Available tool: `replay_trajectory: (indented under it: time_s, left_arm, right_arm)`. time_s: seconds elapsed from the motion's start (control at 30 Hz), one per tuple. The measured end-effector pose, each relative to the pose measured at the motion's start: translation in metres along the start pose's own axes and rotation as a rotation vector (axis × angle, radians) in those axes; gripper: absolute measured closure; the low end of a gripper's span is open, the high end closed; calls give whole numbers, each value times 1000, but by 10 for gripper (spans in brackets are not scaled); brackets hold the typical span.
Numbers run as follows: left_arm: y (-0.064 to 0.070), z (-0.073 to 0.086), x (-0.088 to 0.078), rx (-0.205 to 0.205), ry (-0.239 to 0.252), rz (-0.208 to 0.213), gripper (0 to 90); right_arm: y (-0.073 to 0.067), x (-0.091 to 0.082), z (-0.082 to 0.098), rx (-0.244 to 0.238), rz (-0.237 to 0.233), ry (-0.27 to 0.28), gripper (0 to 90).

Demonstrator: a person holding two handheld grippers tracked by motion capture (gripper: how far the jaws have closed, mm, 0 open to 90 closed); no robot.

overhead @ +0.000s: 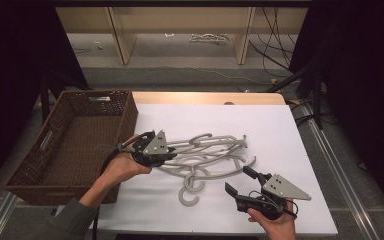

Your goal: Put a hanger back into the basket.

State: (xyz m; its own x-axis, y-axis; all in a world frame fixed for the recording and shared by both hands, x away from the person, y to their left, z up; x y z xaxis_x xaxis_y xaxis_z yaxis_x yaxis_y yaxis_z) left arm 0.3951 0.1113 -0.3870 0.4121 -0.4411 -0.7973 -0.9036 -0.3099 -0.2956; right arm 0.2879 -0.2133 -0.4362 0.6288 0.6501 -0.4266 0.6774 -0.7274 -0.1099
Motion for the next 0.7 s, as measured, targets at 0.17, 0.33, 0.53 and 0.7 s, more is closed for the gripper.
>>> replay_trajectory:
  time_s: [0.17, 0.33, 0.53, 0.7]
  left_arm:
    - [-3, -10, -16, 9, 22, -38, 796]
    - [-10, -16, -35, 8, 25, -83, 796]
    - [-22, -13, -59, -17, 55, -125, 796]
    - [-37, 1, -91, -62, 73, -186, 796]
  right_arm:
    - [0, -1, 0, 1, -6, -11, 207]
    - [-1, 0, 1, 1, 3, -6, 207]
    - [-1, -1, 0, 4, -9, -12, 207]
    - [-1, 1, 1, 12, -8, -4, 207]
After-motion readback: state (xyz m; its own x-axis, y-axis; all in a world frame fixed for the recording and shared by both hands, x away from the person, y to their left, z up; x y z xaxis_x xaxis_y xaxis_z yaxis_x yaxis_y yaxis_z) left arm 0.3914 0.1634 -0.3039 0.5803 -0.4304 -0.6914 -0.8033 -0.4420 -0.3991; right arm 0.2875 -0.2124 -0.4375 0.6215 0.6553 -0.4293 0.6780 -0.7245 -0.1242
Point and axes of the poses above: each handheld gripper's, and its own axes: x roughly forward along the jaws, z roughly out of its underside, y roughly to its right, the point moved 1 cm from there along x, roughly forward along the jaws, and after that the axes turned 13 degrees about -y, right-handed, at the moved point
